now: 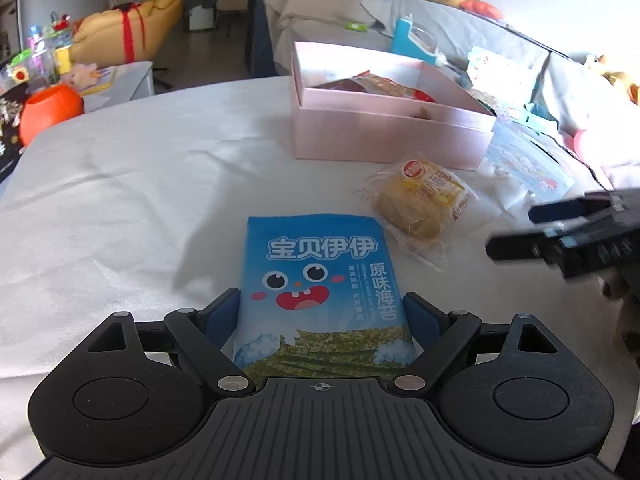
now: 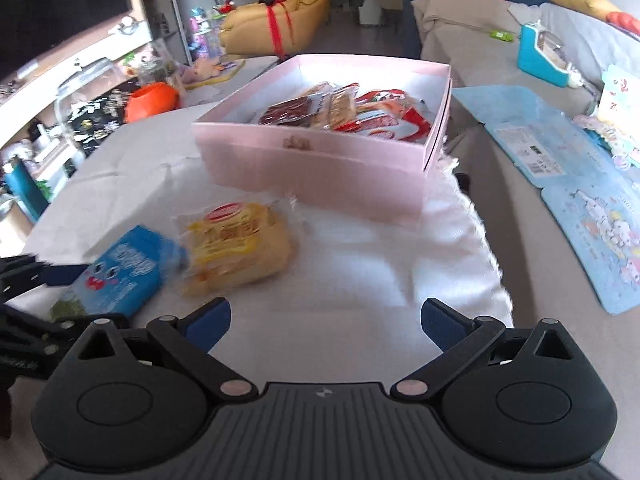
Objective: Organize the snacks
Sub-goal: 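Grasp the blue seaweed bag with the left gripper while the right holds the bread pack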
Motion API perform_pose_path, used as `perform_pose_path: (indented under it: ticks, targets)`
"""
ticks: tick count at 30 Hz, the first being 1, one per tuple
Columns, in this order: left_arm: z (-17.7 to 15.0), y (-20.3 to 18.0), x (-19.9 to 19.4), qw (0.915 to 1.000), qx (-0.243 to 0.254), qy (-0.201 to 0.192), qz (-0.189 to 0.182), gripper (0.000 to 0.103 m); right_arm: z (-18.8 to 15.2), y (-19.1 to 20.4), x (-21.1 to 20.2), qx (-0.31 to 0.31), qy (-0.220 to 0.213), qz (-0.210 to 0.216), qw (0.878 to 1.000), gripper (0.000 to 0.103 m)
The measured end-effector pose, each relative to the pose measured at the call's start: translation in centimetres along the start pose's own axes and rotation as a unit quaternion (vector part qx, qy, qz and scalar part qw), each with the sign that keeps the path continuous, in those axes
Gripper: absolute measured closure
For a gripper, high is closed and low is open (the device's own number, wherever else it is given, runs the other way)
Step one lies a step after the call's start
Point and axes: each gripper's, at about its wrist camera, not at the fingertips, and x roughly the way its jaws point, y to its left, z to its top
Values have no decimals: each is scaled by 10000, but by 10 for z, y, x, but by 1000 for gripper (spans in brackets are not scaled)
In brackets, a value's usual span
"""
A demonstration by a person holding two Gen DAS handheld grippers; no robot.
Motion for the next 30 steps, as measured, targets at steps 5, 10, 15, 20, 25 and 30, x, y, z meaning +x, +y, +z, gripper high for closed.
perform_pose_path:
  ticks: [5, 10, 15, 20, 25, 30]
  targets:
    - [4, 9, -1, 9993, -244, 4, 280, 14, -3, 14, -7, -130, -28, 238, 9996, 1]
    - [2, 14, -2, 9974, -320, -15, 652, 13, 13, 28, -4, -63, -114, 468, 9988, 1]
    - [0, 7, 0, 9968, -85, -5, 798, 13, 26, 50, 15, -310, -169, 290, 9990, 1]
    - [-1, 9, -2, 9969, -105, -19, 777, 13, 16, 54, 31, -656, -25, -138, 9978, 1]
    - [-1, 8, 0, 9965, -82, -52, 832, 12, -4, 13, 11, -608, -159, -1173, 9911, 1]
    - [-3, 4, 1, 9958, -58, -80, 908, 12, -1, -5, -6, -242, -289, -1010, 9942, 1]
